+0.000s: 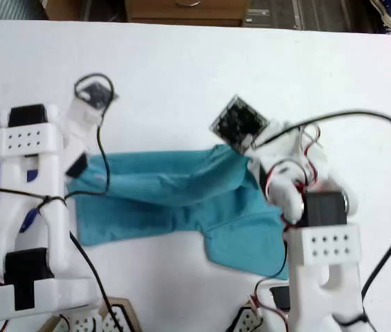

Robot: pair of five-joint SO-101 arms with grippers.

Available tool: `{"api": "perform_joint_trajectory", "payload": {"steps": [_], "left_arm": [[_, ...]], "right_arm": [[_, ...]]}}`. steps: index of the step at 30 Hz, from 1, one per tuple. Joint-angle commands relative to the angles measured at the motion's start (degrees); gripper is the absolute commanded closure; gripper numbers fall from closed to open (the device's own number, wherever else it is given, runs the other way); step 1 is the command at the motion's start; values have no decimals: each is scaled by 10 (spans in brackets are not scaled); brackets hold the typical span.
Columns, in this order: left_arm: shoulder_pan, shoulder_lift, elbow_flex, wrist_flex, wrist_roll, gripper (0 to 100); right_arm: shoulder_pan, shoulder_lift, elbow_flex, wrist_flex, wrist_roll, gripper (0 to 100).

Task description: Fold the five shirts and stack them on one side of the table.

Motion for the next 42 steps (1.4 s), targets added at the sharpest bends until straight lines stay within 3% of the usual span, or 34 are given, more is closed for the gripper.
{"api": "perform_joint_trajectory", "payload": {"steps": [1, 10, 22, 28, 42], "left_arm": [[7, -15, -105, -12, 22, 980], [16, 185, -371, 37, 45, 980], [18, 407, -720, 151, 46, 980], [19, 424, -729, 152, 47, 980], [25, 416, -569, 154, 29, 980]], "right_arm": [[7, 64, -130, -16, 0, 978], [7, 255, -387, 17, 0, 978], [7, 371, -498, 15, 1, 978], [7, 384, -499, 25, 0, 978], [7, 381, -503, 140, 3, 978]]}}
